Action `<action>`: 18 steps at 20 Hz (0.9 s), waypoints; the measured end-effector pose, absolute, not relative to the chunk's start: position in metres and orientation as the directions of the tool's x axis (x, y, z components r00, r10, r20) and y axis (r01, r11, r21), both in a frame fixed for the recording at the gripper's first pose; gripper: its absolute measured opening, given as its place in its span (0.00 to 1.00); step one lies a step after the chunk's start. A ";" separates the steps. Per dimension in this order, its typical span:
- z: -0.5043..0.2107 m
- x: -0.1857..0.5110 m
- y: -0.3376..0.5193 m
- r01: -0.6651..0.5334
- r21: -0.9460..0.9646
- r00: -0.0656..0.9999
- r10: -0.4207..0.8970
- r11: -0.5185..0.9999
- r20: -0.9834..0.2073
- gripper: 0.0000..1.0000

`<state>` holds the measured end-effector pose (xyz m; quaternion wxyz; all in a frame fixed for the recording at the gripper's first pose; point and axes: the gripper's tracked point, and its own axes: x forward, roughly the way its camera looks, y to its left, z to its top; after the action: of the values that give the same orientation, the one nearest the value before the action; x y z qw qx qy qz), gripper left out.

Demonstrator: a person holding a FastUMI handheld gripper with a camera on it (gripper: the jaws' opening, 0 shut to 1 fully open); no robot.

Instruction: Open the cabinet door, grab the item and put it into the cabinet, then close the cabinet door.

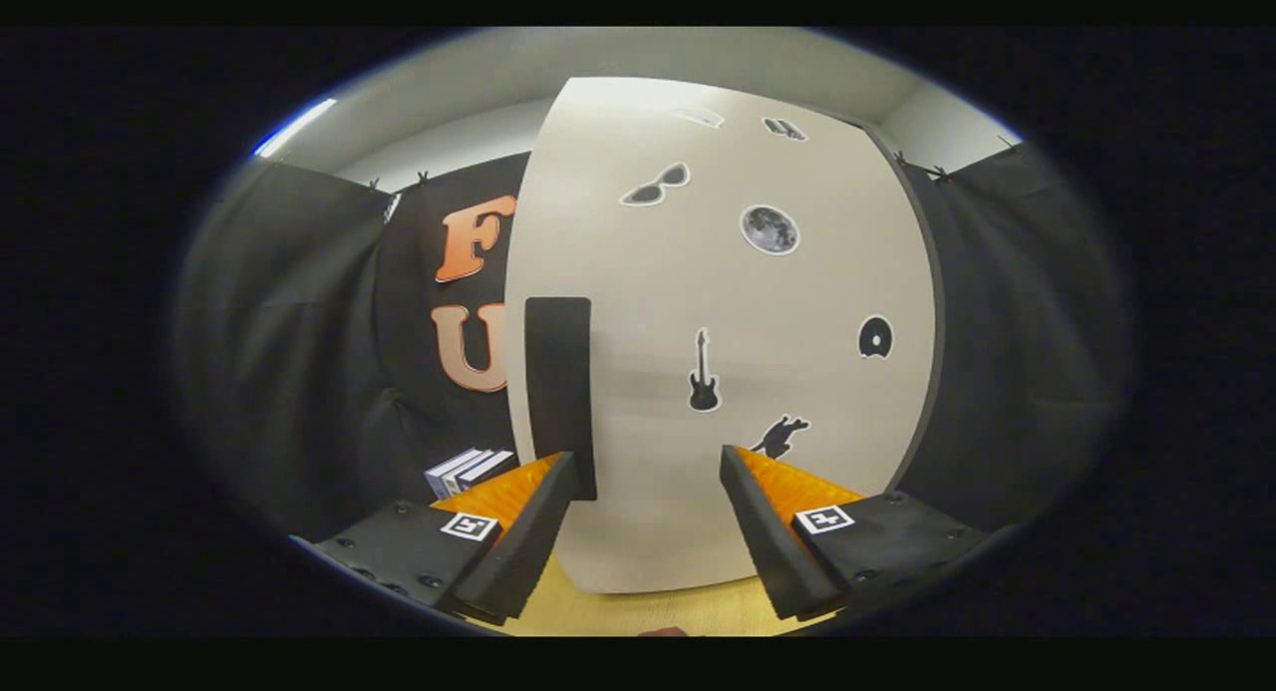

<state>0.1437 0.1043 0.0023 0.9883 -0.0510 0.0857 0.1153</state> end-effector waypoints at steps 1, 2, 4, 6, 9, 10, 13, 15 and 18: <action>0.001 0.150 0.106 -0.232 -0.076 0.959 0.215 0.970 -0.183 0.93; -0.006 0.156 0.106 -0.228 -0.067 0.959 0.212 0.971 -0.189 0.93; -0.008 0.173 0.112 -0.220 -0.046 0.958 0.207 0.974 -0.200 0.93; -0.007 0.186 0.119 -0.216 -0.039 0.957 0.204 0.976 -0.206 0.93; -0.008 0.202 0.130 -0.202 -0.046 0.961 0.189 0.978 -0.200 0.93; -0.008 0.205 0.133 -0.195 -0.050 0.963 0.182 0.979 -0.197 0.93; -0.007 0.208 0.135 -0.179 -0.049 0.968 0.167 0.983 -0.186 0.93; -0.006 0.204 0.133 -0.171 -0.056 0.970 0.158 0.984 -0.185 0.93; -0.001 0.187 0.129 -0.168 -0.039 0.970 0.158 0.985 -0.186 0.93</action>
<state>0.1873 0.1294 -0.0007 0.9920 -0.0275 0.0913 0.0823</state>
